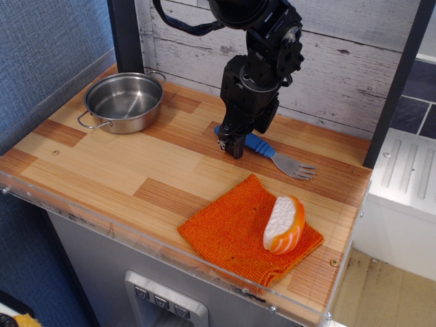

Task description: Place the fork behind the orange napkin.

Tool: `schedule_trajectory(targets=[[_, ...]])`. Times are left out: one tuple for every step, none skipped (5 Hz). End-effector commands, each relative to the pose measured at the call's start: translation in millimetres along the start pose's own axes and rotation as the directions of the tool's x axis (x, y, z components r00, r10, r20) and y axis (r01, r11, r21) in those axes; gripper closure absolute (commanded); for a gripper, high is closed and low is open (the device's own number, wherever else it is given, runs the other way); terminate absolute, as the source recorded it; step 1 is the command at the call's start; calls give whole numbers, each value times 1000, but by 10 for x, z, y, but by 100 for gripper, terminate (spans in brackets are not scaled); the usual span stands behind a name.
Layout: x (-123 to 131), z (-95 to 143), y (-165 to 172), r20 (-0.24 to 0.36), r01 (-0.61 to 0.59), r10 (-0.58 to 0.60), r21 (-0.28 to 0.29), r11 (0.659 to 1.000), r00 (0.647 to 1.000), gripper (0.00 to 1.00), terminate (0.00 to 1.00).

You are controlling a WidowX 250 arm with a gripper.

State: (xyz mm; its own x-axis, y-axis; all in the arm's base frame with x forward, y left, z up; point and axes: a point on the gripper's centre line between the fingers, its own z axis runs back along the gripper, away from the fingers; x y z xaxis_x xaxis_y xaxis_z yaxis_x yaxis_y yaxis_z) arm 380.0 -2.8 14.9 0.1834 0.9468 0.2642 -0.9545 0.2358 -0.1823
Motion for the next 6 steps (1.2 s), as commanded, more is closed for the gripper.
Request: schedule_trajectory(targets=[[57, 407, -122, -5, -6, 6, -117, 993, 1000, 0, 0], [120, 651, -175, 15, -10, 13, -159, 987, 1000, 0, 0], [156, 941, -171, 18, 6, -2, -218, 976, 1000, 0, 0], [204, 1254, -69, 18, 57, -55, -256, 965, 998, 0, 0], [204, 1254, -69, 18, 57, -55, -256, 965, 998, 0, 0], [204, 1254, -69, 18, 57, -55, -256, 965, 998, 0, 0]])
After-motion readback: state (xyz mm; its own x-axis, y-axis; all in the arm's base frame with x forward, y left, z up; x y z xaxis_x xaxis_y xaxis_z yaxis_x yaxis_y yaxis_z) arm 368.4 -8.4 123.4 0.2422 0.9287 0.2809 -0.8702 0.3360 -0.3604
